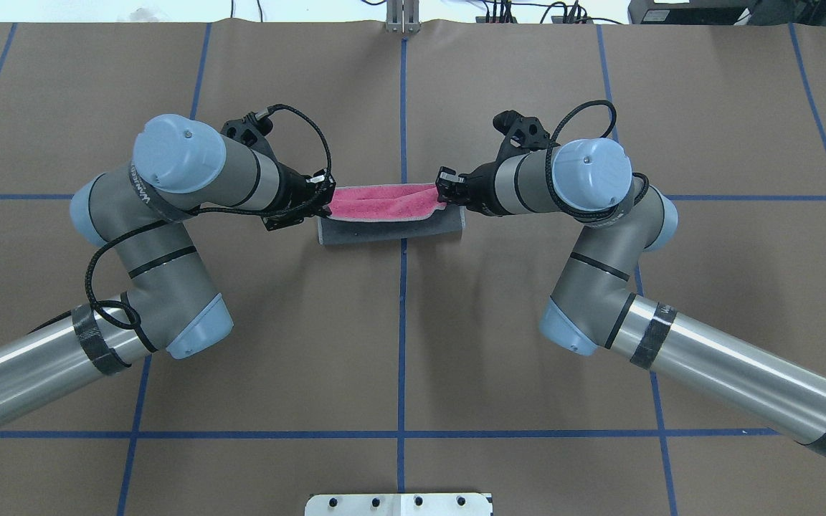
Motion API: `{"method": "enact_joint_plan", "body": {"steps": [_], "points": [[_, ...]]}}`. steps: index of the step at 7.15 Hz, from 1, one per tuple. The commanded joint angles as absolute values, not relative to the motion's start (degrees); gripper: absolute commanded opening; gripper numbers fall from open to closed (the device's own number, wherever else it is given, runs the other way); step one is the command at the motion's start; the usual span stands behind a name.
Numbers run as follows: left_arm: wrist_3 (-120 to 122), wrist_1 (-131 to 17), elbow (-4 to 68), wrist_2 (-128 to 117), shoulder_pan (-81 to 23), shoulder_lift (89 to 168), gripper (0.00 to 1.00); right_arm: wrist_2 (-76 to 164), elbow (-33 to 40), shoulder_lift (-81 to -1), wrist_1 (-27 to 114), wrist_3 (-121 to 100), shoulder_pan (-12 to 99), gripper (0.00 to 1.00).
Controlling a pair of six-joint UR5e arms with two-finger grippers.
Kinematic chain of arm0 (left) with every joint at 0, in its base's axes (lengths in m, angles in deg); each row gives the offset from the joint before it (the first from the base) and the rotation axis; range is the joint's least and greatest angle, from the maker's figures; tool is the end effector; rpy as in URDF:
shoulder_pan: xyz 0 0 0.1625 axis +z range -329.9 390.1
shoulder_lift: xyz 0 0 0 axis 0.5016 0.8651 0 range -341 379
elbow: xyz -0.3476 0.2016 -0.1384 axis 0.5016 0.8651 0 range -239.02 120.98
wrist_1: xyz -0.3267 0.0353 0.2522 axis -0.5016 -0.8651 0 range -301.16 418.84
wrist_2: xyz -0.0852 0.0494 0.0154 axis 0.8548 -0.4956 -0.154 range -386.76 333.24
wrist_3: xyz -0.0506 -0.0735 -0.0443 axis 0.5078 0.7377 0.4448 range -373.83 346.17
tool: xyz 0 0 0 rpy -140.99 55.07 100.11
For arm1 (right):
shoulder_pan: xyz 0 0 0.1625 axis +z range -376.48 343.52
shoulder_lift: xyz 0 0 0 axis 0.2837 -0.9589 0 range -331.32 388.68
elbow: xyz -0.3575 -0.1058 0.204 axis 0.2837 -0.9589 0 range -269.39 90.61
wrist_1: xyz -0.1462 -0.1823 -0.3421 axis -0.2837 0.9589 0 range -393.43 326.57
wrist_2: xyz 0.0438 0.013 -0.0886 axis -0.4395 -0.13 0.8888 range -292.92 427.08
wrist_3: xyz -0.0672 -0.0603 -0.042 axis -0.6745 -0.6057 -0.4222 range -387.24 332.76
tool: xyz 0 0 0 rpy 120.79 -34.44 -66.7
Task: Fold towel twice with both arms
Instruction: 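Hold the folded edges with both grippers and lay them down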
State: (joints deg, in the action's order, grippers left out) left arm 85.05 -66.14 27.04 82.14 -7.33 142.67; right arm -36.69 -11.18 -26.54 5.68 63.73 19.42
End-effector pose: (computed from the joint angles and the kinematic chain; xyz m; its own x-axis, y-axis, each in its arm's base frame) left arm 0.4975 -0.5081 0.2718 0.2822 -0.4000 -0.8720 0.3909 0.8780 -0.2762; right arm -0.5222 -0.5134 0.2895 0.2183 0.1784 0.9594 -0.3881 0.9179 -0.0824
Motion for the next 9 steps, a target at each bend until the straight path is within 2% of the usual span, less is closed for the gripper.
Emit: {"method": "enact_joint_plan", "body": {"steps": [1,9], "points": [[85.05,-66.14,26.93,82.14,-7.42,142.67,0.0,-36.46,-12.3,-26.25,5.68,63.73,19.73,0.0],[85.22,-66.23,27.46,82.23,-7.42,142.67,0.0,-36.63,-12.22,-26.08,5.6,63.82,20.61,0.0]]}}
